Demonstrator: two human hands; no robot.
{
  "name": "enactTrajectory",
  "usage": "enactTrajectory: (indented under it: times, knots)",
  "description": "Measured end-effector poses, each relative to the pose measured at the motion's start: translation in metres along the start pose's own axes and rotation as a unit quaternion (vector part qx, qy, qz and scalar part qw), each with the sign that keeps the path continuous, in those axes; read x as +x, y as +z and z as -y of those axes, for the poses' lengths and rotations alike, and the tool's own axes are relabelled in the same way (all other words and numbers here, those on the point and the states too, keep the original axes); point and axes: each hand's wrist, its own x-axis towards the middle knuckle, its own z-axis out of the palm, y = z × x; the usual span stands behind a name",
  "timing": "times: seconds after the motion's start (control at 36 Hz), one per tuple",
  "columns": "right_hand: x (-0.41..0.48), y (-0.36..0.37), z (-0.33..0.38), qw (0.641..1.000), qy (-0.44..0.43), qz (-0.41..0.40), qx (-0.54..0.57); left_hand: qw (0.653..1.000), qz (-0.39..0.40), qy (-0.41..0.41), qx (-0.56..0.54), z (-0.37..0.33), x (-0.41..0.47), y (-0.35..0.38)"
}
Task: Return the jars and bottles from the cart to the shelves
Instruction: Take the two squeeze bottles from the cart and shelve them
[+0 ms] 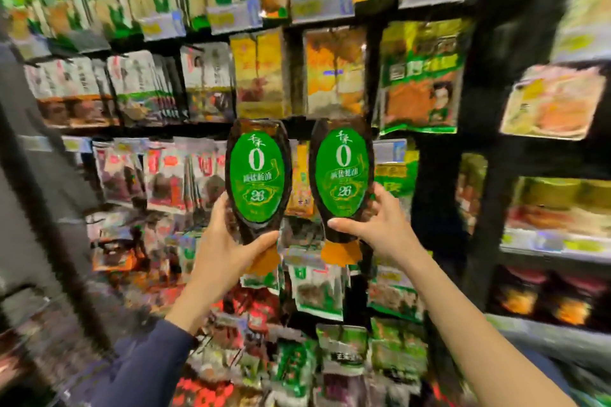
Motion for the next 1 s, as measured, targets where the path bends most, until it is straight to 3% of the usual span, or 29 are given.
enactTrajectory:
  times: [0.22, 0.58, 1.0]
  knots:
    - [-0.072, -0.093, 0.019, 0.980, -0.010, -0.154, -0.125, 0.982, 0.112, 0.080, -0.127, -0.056, -0.014, 0.077]
    - [-0.209, -0.220, 0.064, 0.914, 0.045, -0.350, -0.203, 0.908, 0.285, 0.169, -0.256, -0.174, -0.075, 0.193]
    - [-0.386, -0.365, 0.106, 0.824, 0.086, -0.471, -0.303, 0.833, 0.399, 0.228, -0.307, -0.346, -0.216, 0.309]
